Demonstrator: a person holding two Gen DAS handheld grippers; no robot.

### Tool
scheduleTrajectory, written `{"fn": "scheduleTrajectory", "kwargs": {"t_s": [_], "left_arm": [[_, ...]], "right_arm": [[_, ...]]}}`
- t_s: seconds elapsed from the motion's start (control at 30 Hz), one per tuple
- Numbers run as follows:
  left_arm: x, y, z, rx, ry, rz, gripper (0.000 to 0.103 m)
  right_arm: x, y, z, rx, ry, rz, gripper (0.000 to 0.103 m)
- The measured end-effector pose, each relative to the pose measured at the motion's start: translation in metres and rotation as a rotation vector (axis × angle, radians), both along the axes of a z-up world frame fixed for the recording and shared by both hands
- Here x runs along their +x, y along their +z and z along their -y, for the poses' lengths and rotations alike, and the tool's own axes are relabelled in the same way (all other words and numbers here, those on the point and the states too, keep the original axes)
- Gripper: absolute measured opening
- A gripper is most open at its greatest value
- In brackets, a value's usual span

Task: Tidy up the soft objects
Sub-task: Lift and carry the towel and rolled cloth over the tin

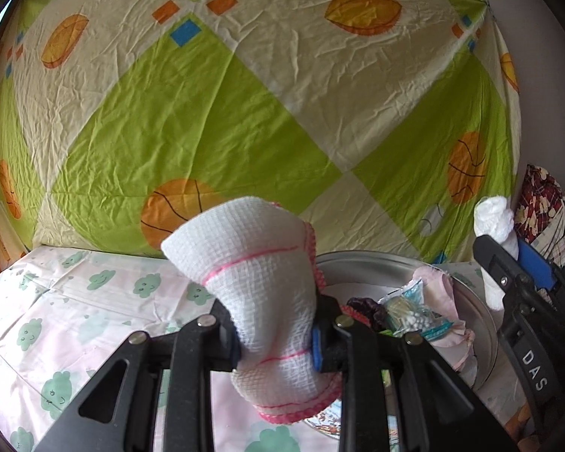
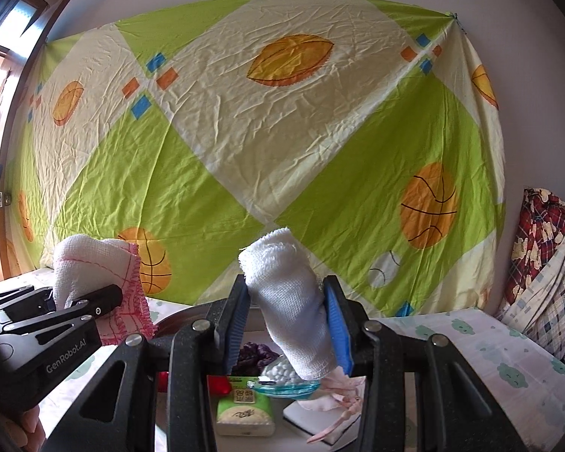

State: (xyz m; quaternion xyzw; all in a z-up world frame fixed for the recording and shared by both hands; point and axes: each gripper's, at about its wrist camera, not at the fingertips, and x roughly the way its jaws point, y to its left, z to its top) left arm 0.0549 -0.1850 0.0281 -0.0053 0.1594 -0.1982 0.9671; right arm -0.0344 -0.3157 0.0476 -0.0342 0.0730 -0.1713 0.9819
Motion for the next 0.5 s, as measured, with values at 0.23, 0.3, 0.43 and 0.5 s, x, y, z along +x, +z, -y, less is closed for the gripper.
{"fn": "scheduleTrajectory", "kwargs": {"t_s": [0.23, 0.3, 0.43, 0.5], "left_arm": [[0.001, 0.001, 0.019, 0.002, -0.035, -0.006, 0.024], [0.001, 0.001, 0.025, 0.004, -0.045, -0.006, 0.024], [0.002, 0.000, 0.035, 0.002, -0.062, -0.012, 0.024], [0.002, 0.000, 0.039, 0.000, -0.069, -0.016, 0.024]], "right_arm": [[0.000, 0.002, 0.016, -0.003, -0.032, 0.003, 0.042], [0.000, 0.002, 0.020, -0.007, -0.042, 0.002, 0.042], [0.001, 0.001, 0.031, -0.002, -0.066, -0.005, 0.042], [0.002, 0.001, 0.036, 0.003, -0.075, -0.008, 0.042]]}}
